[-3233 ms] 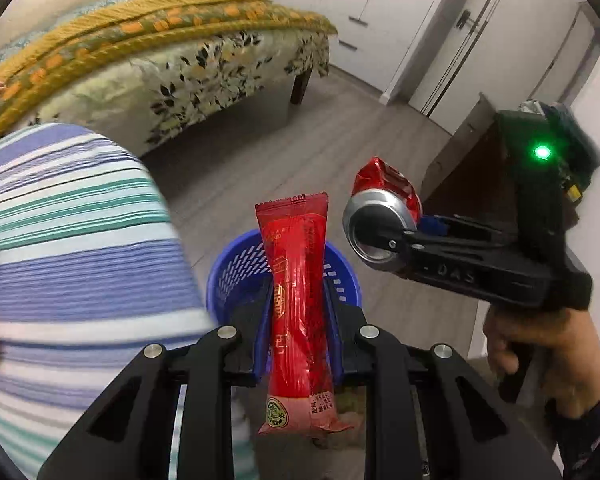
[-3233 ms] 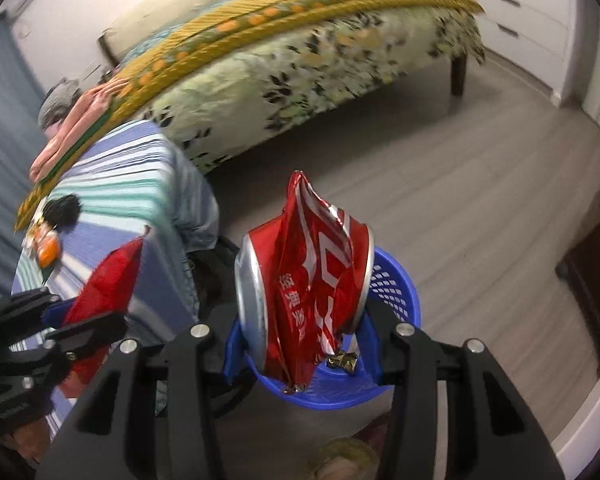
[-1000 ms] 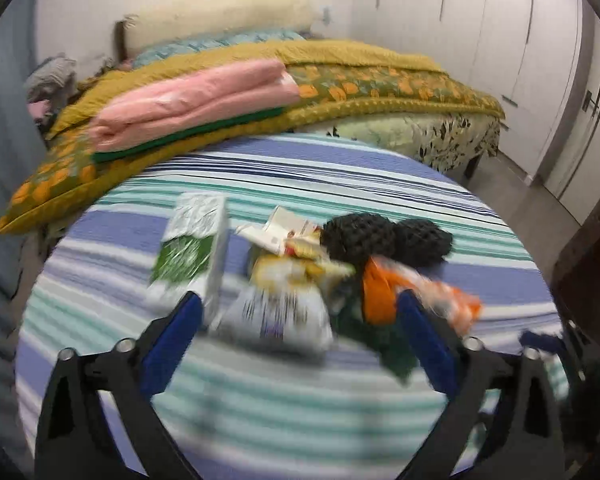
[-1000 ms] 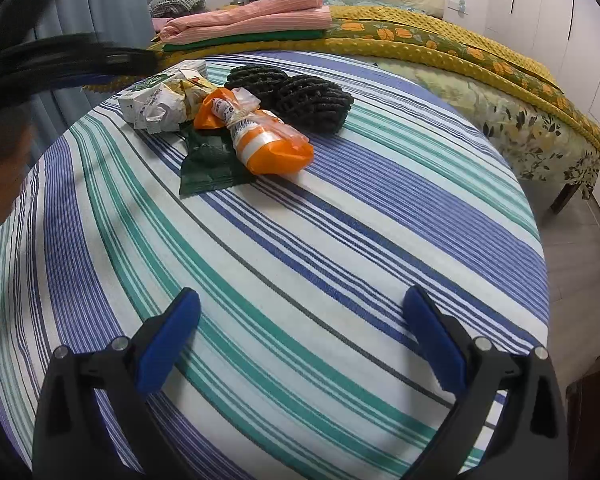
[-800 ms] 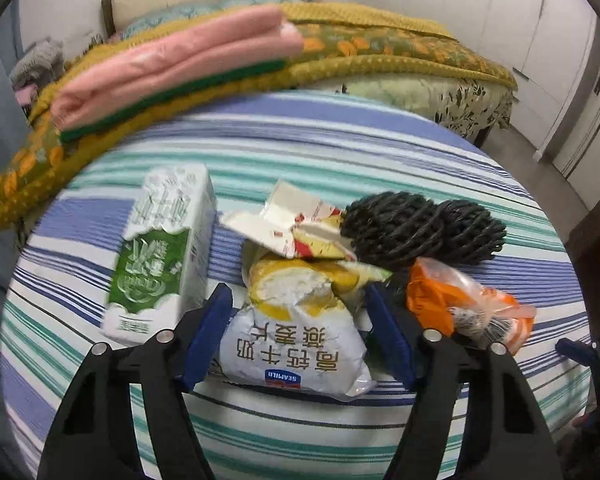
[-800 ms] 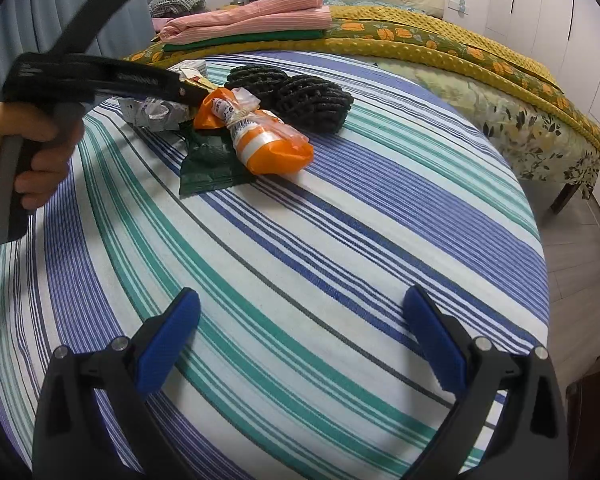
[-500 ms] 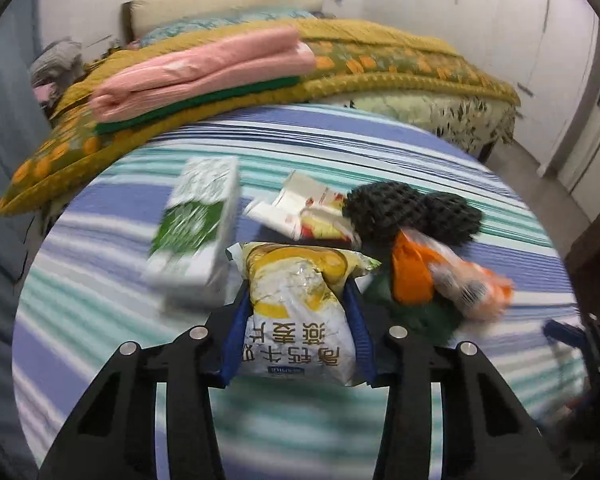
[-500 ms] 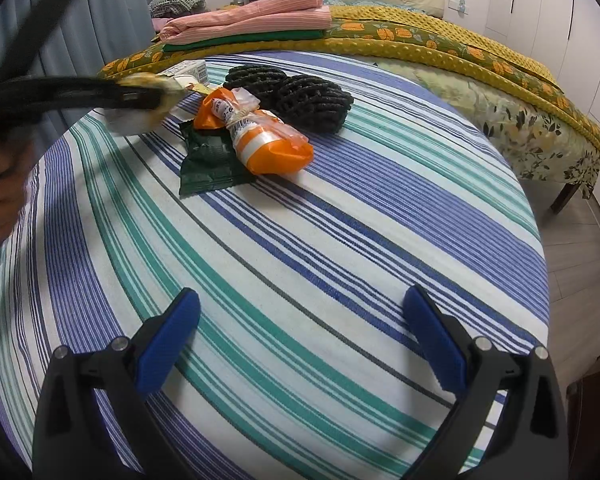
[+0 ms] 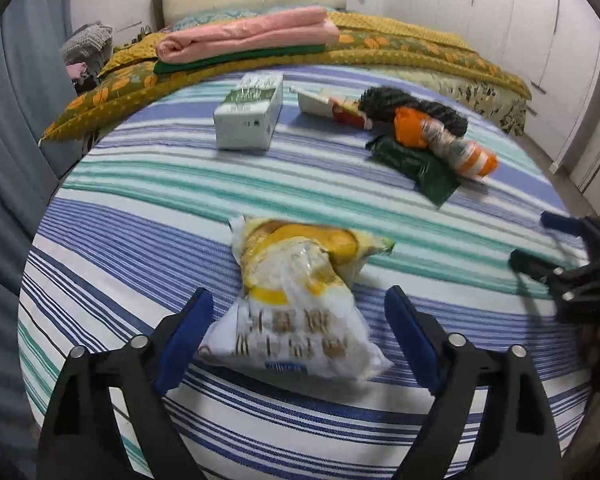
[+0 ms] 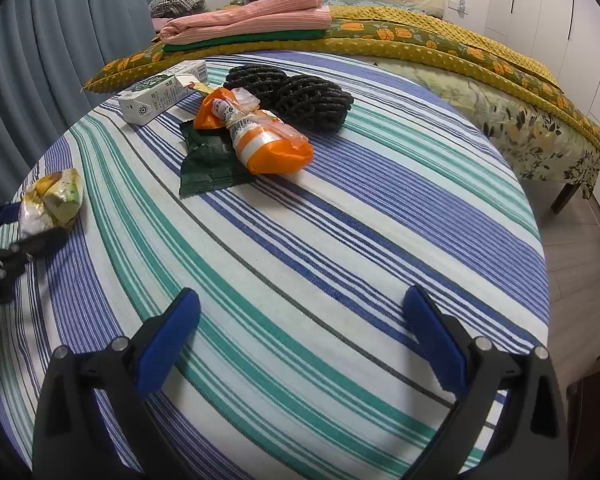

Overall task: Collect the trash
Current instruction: 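Grasp the white snack bag with the left tool while the right tool grasps the orange-white bag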

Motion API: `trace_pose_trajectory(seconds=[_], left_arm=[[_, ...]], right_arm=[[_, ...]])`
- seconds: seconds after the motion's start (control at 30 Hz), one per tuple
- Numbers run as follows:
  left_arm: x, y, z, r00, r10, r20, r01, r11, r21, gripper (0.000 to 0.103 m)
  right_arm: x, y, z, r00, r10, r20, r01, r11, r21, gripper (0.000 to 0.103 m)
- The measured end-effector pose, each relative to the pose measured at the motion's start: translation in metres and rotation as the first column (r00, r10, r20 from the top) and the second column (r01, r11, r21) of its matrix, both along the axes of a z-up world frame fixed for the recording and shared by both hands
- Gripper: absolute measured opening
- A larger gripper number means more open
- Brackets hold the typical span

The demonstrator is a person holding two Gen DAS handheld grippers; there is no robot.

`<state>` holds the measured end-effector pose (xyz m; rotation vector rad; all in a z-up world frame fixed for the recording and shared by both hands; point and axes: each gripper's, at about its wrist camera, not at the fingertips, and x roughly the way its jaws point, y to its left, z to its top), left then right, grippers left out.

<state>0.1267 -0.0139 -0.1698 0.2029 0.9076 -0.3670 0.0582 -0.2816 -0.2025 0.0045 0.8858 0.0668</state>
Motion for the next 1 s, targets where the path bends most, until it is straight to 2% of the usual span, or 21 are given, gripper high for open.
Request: trace_pose_trajectory(seconds=[0.07, 0.2, 0.53, 0.6, 0.67, 0.77, 0.83, 0.9, 1.0], left_arm=[[0.001, -0.001, -0.005, 1.000, 0.003, 0.003, -0.003, 1.000, 0.027, 0.093], [0.008, 0.006, -0.008, 0.999, 0.023, -0.027, -0.022, 1.000, 0.002, 0.098], [0.009, 0.005, -0.009, 0.999, 0.023, -0.030, -0.023, 1.000, 0.006, 0.099], [0.009, 0.005, -0.009, 0.999, 0.024, -0.031, -0.024, 1.000, 0.004, 0.099], [0.010, 0.005, -0.009, 0.999, 0.024, -0.031, -0.024, 1.000, 0.003, 0.099], [0.010, 0.005, -0.010, 0.999, 0.024, -0.031, -0.024, 1.000, 0.003, 0.099], [0.010, 0.005, -0.010, 0.999, 0.024, -0.031, -0.023, 1.000, 0.004, 0.099], [0.010, 0.005, -0.010, 0.999, 0.023, -0.031, -0.023, 1.000, 0.003, 0.099], [0.010, 0.005, -0.010, 0.999, 0.023, -0.031, -0.023, 1.000, 0.003, 0.099]], right_arm=[[0.000, 0.000, 0.000, 1.000, 0.000, 0.000, 0.000, 1.000, -0.001, 0.098], [0.000, 0.000, 0.000, 1.000, 0.000, 0.000, 0.000, 1.000, 0.000, 0.098], [0.000, 0.000, 0.000, 1.000, -0.004, 0.001, 0.004, 1.000, 0.004, 0.098], [0.004, -0.002, 0.003, 0.999, 0.037, -0.003, -0.037, 0.999, 0.038, 0.098], [0.015, -0.009, 0.018, 0.996, 0.084, 0.035, -0.087, 0.991, 0.098, 0.098], [0.041, -0.006, 0.048, 0.986, 0.144, 0.089, -0.149, 0.988, 0.051, 0.098], [0.064, -0.001, 0.052, 0.978, 0.205, 0.035, -0.206, 0.977, 0.048, 0.096], [0.090, 0.008, 0.049, 0.970, 0.243, -0.025, -0.243, 0.970, 0.010, 0.077], [0.110, 0.017, 0.037, 0.955, 0.285, -0.081, -0.287, 0.958, -0.012, 0.075]])
